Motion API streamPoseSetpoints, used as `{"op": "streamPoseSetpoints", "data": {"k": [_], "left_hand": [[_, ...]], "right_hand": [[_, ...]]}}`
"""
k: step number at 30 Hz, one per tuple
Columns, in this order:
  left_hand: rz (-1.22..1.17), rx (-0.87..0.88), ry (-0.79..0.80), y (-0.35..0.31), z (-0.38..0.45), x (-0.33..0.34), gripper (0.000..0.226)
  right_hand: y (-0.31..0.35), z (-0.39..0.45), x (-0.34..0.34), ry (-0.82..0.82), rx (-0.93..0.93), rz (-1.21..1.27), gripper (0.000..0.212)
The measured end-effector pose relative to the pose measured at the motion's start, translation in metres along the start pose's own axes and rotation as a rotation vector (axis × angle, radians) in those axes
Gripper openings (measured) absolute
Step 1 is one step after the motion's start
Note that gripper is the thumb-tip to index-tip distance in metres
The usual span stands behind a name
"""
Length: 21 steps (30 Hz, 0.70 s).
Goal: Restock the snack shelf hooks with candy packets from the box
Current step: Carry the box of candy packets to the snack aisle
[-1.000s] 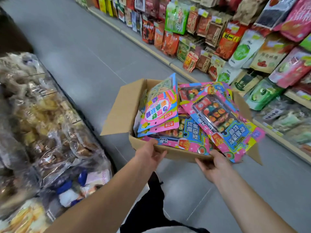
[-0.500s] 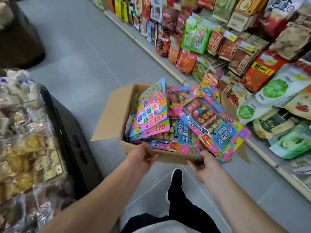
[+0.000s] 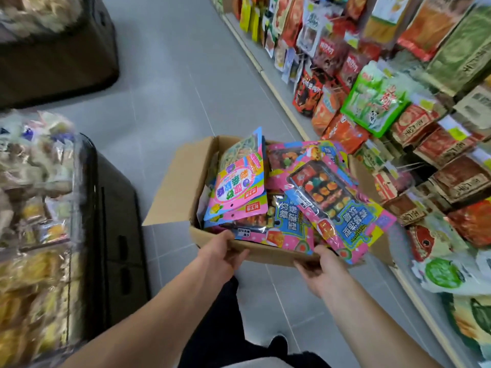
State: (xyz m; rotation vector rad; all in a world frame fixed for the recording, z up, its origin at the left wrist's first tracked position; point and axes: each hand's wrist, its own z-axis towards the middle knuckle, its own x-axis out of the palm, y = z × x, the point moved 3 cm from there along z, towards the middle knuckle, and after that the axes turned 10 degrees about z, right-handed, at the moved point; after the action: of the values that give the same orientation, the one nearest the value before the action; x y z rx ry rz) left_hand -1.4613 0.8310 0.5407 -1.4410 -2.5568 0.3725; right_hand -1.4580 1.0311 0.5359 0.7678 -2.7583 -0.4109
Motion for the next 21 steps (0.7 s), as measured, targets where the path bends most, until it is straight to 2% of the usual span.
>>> {"op": "streamPoseSetpoints", "data": {"k": [2,5,11,16,19,21], "left_hand": [[-0.012,-0.01,-0.004,-0.043,0.02,0.008,0.034],[-0.007,-0.023,0.007,-0.113,0.051,0.019,0.037],[0.021,-0.018,0.013,-0.27,0.1,0.04,0.037],[0.047,-0.008,-0.011,-0.36,0.122,0.058,0.035],[0.056,-0.016,-0.036,-0.427,0.149,0.076,0.034],[0.071,-0.023,-0.035,-0.469,0.165,0.092,0.032]], "right_hand": [[0.005,0.014,0.047,-0.004,-0.006,-0.006,0.028],[0.012,0.034,0.121,-0.023,-0.001,-0.015,0.013],[0.023,0.061,0.277,-0.04,0.016,0.007,0.02],[0.038,0.076,0.365,-0.046,0.028,0.02,0.021],[0.053,0.098,0.434,-0.054,0.024,0.042,0.03],[0.064,0.115,0.479,-0.04,0.018,0.042,0.025]]}}
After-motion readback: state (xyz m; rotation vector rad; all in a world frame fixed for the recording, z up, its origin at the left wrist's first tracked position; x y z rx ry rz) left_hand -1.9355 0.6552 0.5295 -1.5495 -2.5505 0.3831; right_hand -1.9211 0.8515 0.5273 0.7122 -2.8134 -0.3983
